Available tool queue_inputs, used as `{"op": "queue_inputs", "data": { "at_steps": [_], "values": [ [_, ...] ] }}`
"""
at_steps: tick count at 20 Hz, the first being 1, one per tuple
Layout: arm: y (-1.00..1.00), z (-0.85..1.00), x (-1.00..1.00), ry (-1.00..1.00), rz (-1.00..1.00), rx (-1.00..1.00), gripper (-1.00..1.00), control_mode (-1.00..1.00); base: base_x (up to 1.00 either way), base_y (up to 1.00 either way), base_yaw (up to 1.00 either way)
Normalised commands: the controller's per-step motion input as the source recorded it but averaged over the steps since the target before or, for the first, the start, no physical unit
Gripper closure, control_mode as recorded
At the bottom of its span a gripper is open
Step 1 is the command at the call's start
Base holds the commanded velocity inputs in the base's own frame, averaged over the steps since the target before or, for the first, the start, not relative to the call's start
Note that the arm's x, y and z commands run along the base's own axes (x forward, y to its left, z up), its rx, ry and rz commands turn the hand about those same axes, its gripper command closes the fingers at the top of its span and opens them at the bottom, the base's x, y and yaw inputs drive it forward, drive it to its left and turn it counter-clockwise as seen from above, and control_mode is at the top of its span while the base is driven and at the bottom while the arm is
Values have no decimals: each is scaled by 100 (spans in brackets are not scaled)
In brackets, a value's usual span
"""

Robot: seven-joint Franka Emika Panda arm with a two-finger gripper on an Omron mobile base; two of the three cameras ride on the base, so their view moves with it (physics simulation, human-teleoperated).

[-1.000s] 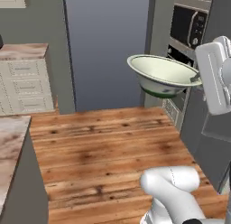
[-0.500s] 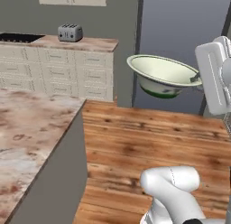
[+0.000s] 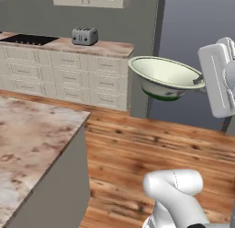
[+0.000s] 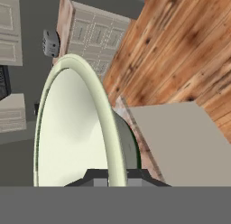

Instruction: Move the bowls from the cabinet to the plates on the dining table.

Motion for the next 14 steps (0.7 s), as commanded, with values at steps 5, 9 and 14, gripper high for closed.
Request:
{"op": "queue_inputs", "data": {
  "at_steps": [5,9,14],
  "values": [
    [0,0,0,0,0,0,100,100,100,-42,19],
    [0,0,0,0,0,0,100,100,100,-52,24],
    [0,0,0,0,0,0,100,100,100,-68,32]
  ]
}}
